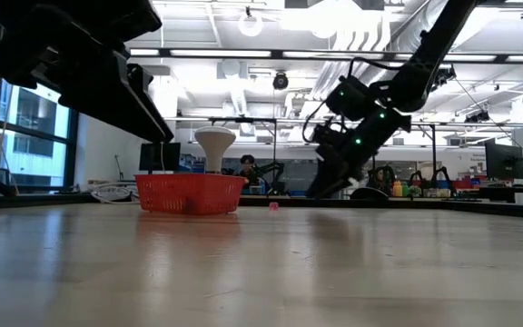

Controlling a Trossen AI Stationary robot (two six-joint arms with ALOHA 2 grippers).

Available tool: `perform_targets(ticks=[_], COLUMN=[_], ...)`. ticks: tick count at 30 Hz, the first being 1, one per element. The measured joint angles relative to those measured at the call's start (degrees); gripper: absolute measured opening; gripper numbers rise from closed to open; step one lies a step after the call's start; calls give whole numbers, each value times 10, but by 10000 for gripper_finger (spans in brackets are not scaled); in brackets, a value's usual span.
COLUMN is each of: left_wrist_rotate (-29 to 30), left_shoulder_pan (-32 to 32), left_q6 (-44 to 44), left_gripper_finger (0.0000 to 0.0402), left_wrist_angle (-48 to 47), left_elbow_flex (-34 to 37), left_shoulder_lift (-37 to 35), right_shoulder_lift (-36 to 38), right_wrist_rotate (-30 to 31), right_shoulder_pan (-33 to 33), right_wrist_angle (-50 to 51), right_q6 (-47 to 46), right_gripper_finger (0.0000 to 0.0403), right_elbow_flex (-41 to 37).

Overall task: Pick & Place Dice
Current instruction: Put the pink die into the red basket

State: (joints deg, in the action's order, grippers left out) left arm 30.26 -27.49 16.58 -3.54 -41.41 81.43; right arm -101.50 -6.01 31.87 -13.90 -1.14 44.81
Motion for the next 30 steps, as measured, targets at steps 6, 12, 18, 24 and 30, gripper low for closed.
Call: perform_targets(ticks=[6, 12, 18, 24, 30], left_wrist_rotate=[0, 0, -2, -4, -17], left_shoulder_pan=[0, 0, 0, -1, -1], left_q6=[0, 0, 0, -3, -3], left_gripper_finger=[139, 139, 139, 139, 139], left_wrist_angle=[9, 11, 10, 10, 10], left_elbow_flex=[0, 0, 0, 0, 0], left_shoulder_lift=[0, 0, 0, 0, 0], right_shoulder_lift=[-37, -80, -111, -126, -133], right_wrist_rotate=[-1, 4, 9, -1, -6], right_shoulder_pan=[0, -1, -4, -4, -4], right_wrist_angle=[-10, 86, 132, 139, 164], right_q6=[27, 52, 70, 88, 102], right_gripper_finger=[201, 201, 201, 201, 201], right_elbow_flex=[43, 128, 184, 212, 232])
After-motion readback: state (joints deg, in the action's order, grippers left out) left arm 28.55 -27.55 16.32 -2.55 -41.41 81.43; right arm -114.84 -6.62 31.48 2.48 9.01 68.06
